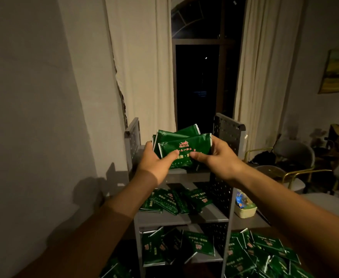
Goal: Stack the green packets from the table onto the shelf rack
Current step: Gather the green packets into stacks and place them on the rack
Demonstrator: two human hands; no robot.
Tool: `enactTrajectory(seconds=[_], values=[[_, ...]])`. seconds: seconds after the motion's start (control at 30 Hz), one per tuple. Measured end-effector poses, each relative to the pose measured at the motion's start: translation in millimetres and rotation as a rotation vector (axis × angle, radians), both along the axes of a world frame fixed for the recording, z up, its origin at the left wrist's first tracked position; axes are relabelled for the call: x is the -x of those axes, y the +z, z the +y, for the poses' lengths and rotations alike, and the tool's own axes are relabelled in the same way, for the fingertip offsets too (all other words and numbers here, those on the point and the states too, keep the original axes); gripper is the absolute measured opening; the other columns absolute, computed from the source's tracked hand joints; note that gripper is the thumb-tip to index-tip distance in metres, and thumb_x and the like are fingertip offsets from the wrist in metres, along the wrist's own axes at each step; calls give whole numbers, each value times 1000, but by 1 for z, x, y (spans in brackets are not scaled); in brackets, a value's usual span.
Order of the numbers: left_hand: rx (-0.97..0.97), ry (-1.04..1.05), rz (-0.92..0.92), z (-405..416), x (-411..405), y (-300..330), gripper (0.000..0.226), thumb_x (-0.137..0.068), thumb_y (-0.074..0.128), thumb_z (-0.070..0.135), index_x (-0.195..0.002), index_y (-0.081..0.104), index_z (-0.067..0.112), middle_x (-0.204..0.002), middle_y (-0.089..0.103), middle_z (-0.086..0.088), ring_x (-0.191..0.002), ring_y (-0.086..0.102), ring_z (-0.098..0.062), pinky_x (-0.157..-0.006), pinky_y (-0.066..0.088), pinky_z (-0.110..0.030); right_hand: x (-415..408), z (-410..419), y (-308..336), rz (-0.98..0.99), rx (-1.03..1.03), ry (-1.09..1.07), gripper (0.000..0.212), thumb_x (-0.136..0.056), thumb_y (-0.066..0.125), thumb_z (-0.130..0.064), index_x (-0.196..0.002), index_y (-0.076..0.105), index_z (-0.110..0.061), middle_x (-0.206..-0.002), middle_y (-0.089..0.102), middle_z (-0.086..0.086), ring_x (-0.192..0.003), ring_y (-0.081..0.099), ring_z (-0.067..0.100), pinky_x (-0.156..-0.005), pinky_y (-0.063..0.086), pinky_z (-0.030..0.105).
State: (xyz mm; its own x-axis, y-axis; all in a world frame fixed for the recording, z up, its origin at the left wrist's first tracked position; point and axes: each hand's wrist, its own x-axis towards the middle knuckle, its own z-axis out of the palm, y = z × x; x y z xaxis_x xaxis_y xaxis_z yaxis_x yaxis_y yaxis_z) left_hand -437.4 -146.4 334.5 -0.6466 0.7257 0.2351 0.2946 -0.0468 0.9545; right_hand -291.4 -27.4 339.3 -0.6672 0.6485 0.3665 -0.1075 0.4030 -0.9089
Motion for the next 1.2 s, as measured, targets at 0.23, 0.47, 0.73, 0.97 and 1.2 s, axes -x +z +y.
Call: enactTrajectory(seconds=[0.23,0.47,0.73,0.97,1.2], values=[[-31,100,-38,29,15,19,58,-57,58,34,-111,50,14,-111,61,-14,-97,62,-30,-93,53,-51,23,29,4,-53,17,18,36,-88,68,2,-119,58,-14,-113,70,1,-104,67,11,-90,58,27],[23,186,-61,48,18,8,62,-81,62,66,-119,44,21,-107,63,-12,-96,66,-34,-87,56,-54,34,41,-4,-107,72,72,83,-83,70,10,-147,33,-28,-126,56,3,-110,64,19,-86,59,30],[203,74,147,54,22,-3,48,-102,56,25,-137,24,19,-84,38,7,-70,40,-4,-57,40,-16,33,44,-2,-224,23,62,33,-98,53,0,-127,45,-14,-110,62,7,-95,63,13,-72,52,17],[143,196,316,49,24,5,61,-97,63,21,-145,27,12,-136,46,-11,-117,50,-25,-97,46,-38,39,40,13,-272,12,-159,27,-90,71,-19,-113,57,-17,-99,63,4,-77,63,11,-55,47,16],[0,227,772,0,9,-23,18,-87,54,13,-100,45,21,-98,45,5,-86,51,-18,-75,51,-41,72,19,19,-308,280,-224,39,-89,73,-25,-114,55,-2,-96,71,18,-77,75,29,-62,62,37]])
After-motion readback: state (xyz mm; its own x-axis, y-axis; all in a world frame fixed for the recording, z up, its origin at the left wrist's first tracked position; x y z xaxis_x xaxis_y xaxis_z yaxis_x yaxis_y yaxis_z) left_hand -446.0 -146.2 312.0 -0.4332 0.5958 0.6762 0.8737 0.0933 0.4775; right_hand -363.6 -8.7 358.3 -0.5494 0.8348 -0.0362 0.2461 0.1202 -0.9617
